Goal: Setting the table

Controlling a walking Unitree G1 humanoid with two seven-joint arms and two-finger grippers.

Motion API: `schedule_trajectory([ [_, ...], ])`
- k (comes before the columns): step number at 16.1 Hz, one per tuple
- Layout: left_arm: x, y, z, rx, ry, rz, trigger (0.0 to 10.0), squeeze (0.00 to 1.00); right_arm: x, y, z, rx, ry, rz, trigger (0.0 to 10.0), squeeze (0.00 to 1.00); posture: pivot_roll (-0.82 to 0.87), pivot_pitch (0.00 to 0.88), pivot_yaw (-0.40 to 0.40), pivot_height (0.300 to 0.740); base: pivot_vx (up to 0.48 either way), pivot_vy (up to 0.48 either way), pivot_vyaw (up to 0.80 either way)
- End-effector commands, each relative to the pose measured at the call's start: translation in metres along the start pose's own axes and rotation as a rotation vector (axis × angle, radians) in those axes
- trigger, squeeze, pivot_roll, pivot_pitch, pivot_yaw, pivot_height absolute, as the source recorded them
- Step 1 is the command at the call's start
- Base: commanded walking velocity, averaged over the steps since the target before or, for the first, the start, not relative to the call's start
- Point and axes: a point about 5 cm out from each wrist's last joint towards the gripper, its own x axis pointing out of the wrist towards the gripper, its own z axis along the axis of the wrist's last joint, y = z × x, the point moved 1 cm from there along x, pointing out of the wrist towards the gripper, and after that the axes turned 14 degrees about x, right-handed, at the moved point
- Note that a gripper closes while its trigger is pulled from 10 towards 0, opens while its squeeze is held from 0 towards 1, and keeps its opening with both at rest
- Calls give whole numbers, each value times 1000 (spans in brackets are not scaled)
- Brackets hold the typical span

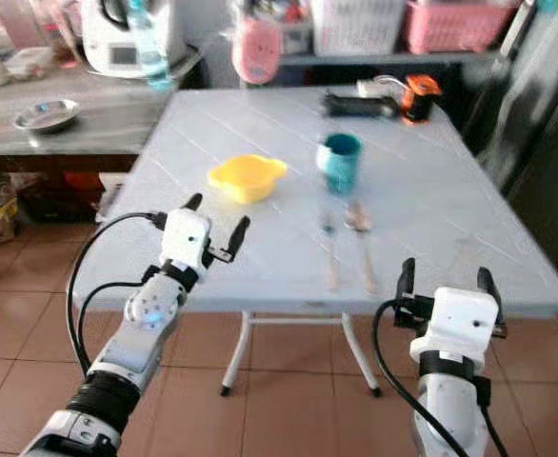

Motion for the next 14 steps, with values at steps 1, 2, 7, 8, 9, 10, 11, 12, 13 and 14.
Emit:
schedule_trajectory([
  [1,-3,9,-8,11,28,17,10000,0,-1,6,1,12,-5,13,10000,0,-41,77,28,714,311,368,0],
  [2,-2,9,-7,9,27,15,10000,0,-1,6,1,11,-6,11,10000,0,-41,77,29,714,311,368,0],
  [7,-1,3,-6,0,22,-4,10000,0,-3,3,1,6,-9,-1,10000,0,-50,80,36,714,300,375,0],
  [8,-1,3,-6,0,21,-7,10000,0,-3,3,1,5,-7,-3,10000,0,-49,81,35,714,307,371,0],
  [9,-2,2,-6,3,21,-10,10000,0,-3,3,1,5,-7,-3,10000,0,-47,86,34,714,289,352,0],
  [10,-2,3,-7,4,22,-9,10000,0,-3,3,2,3,-8,-2,10000,0,-46,87,34,714,292,349,0],
  [11,-3,2,-7,5,26,-10,10000,0,-1,2,4,-4,-15,0,10000,0,-43,91,31,714,270,0,0],
  [12,-3,2,-8,9,32,-8,10000,0,1,2,5,-5,-17,0,10000,0,-43,92,30,714,0,0,0],
  [13,-3,1,-8,8,33,-6,10000,0,2,1,8,-6,-26,0,10000,0,-43,92,29,714,0,0,0],
  [14,-4,0,-8,9,31,-7,10000,0,5,0,11,-6,-34,1,10000,0,-44,93,25,714,0,0,0],
])
